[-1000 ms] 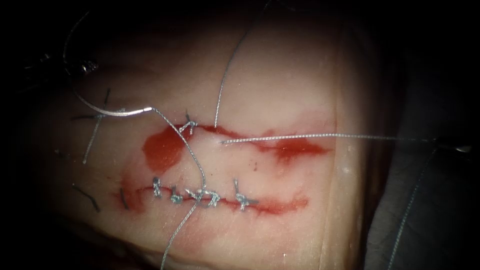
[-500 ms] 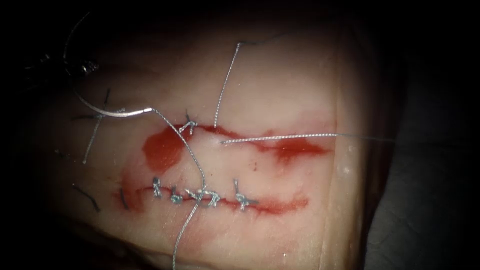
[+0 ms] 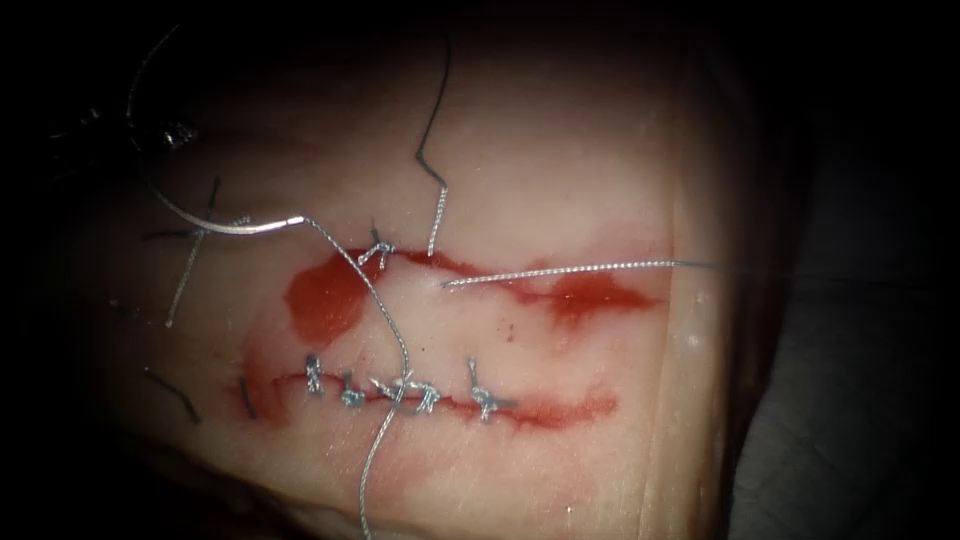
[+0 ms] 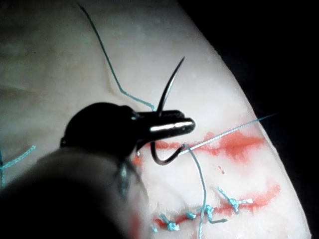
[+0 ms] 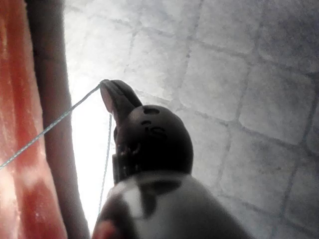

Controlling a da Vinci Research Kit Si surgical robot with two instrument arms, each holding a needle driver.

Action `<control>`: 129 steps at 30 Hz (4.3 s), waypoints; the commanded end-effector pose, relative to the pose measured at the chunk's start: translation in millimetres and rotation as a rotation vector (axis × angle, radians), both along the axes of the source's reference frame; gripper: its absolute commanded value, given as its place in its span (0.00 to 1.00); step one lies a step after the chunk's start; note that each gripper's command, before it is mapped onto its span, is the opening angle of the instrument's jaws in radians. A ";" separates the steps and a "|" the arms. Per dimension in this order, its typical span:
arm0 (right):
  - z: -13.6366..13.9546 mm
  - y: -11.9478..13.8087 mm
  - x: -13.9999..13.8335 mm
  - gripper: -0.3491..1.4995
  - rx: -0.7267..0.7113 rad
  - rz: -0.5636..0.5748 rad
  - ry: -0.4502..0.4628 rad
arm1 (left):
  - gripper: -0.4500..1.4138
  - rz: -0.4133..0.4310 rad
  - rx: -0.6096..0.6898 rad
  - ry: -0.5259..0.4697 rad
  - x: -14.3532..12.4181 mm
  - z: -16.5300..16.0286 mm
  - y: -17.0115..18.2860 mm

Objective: Wound Closure

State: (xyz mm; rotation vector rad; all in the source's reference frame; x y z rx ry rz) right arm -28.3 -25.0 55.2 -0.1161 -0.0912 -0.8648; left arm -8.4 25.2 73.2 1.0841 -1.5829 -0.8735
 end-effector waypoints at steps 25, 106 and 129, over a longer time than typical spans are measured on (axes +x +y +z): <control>-16.6 12.8 38.4 0.69 -0.163 -0.584 0.881 | 0.00 -0.003 -0.001 0.001 -0.8 0.3 0.1; -4.1 4.5 37.3 0.00 0.497 -0.892 0.781 | 0.00 0.007 0.008 0.015 -1.2 0.7 -0.2; -13.7 10.9 34.9 0.89 -0.498 -0.535 0.645 | 0.00 0.027 0.700 0.055 5.0 12.0 0.1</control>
